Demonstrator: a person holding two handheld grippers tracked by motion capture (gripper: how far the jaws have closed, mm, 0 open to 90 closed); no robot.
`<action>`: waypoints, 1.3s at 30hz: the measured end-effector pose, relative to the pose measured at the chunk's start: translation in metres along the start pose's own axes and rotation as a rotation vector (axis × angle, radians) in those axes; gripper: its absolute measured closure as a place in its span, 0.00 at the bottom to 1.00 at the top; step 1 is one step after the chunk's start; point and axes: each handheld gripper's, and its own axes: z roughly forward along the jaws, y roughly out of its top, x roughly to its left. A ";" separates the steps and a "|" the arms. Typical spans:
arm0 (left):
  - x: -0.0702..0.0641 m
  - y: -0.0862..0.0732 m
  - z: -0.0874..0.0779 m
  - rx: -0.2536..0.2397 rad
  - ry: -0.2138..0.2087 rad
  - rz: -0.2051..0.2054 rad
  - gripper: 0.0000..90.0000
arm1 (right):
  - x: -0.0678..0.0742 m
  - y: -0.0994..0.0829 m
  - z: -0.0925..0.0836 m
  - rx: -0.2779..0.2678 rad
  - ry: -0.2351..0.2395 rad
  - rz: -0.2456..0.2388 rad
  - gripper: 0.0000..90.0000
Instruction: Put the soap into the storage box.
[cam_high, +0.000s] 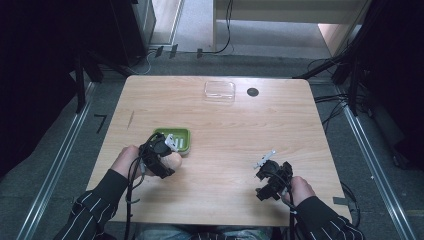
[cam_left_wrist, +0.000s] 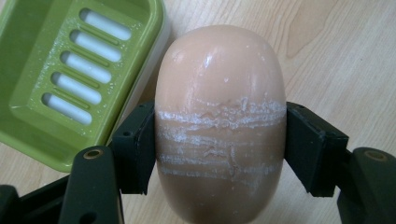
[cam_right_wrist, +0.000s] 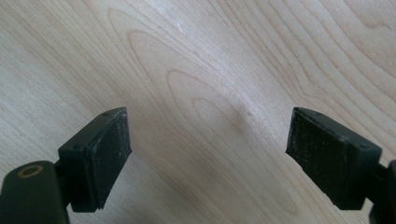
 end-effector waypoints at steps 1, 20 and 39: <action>0.001 0.001 -0.001 0.001 -0.001 0.006 0.37 | 0.000 0.000 0.000 0.000 0.000 0.001 0.16; 0.017 0.008 -0.005 -0.011 0.011 0.012 0.37 | 0.000 0.000 0.000 0.000 -0.002 -0.002 0.16; 0.034 0.016 -0.006 -0.014 0.016 0.017 0.37 | 0.000 0.000 0.000 0.002 0.000 -0.003 0.16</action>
